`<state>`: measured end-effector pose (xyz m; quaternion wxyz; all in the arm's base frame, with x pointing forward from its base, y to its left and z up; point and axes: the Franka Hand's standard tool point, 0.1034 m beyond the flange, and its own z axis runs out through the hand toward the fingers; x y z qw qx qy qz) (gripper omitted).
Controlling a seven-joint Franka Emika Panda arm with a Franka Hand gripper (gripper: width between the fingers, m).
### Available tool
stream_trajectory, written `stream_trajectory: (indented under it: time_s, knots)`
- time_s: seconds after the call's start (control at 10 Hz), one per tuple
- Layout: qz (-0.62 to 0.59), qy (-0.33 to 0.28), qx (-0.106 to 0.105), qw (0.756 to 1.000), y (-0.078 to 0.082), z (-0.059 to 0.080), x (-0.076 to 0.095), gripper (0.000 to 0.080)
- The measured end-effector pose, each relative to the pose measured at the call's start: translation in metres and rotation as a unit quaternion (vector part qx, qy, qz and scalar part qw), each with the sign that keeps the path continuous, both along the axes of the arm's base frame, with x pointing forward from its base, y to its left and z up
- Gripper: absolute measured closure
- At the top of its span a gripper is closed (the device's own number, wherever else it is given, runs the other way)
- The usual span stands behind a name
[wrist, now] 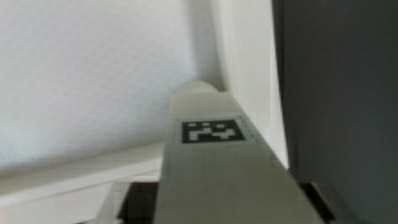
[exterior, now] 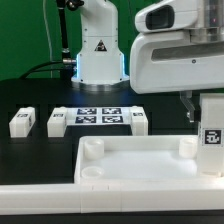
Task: Assemble desk
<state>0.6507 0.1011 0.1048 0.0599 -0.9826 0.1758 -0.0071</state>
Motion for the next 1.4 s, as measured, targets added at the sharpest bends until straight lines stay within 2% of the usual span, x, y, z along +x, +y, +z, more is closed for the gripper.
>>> stream_trajectory:
  time_s: [0.2,0.3,0.4,0.8,1.0,1.1,1.2,1.3,1.4]
  knots:
    - [-0.143,0.006,0.015,0.99,-0.001,0.0,0.0,0.0504]
    - [-0.24,0.012,0.028,0.97,-0.002,-0.001,-0.002,0.0502]
    - [-0.343,0.012,0.052,0.938,-0.002,-0.001,-0.004,0.0502]
    - [-0.467,0.035,0.068,0.881,0.002,-0.002,-0.007,0.0502]
    - [-0.612,0.032,0.118,0.781,0.003,-0.003,-0.008,0.0502]
    - [-0.58,0.033,0.113,0.806,0.006,-0.002,-0.011,0.0502]
    - [-0.571,0.031,0.112,0.812,0.006,-0.002,-0.01,0.0502]
    - [-0.557,0.03,0.11,0.823,0.006,-0.002,-0.011,0.0322]
    - [-0.457,0.031,0.089,0.884,0.007,0.001,-0.014,0.0208]
